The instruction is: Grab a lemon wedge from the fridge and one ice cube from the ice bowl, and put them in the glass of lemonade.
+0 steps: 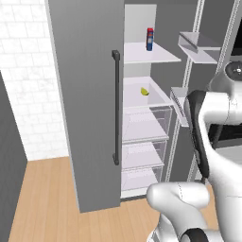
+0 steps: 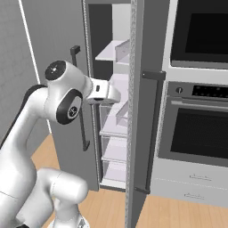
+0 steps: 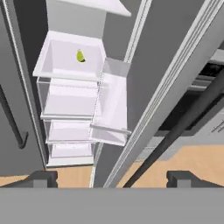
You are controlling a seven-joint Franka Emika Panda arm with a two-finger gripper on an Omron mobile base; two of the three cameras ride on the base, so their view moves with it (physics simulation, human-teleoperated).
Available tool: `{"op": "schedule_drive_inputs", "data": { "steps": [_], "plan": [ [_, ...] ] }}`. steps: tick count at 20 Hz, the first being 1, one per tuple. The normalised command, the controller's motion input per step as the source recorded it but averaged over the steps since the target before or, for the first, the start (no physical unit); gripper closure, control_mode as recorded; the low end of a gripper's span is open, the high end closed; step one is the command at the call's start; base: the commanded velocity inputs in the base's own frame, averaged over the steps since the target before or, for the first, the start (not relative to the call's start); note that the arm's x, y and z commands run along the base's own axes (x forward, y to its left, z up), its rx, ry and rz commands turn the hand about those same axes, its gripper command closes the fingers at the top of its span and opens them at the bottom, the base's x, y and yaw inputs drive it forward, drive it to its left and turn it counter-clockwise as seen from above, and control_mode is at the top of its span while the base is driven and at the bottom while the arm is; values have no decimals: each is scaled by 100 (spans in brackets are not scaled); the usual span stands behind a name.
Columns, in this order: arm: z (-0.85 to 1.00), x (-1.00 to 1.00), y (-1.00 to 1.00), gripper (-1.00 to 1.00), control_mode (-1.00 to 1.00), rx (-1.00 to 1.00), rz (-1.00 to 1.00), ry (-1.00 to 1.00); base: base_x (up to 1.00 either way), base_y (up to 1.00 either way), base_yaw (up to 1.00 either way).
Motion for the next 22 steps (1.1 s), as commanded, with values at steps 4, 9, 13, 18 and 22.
{"op": "schedule_drive_inputs", "data": {
  "steps": [4,9,13,18,22],
  "plan": [
    [-37,100,2,-100,-100,-31,-22,5,0,0,0],
    [-10,100,0,-100,-100,-30,-28,8,0,0,0],
    [1,68,-18,-100,-100,-11,-25,34,0,0,0],
    [1,33,-42,-100,-100,-2,-10,23,0,0,0],
    [-20,51,-26,-100,-100,0,-2,3,0,0,0]
  ]
}}
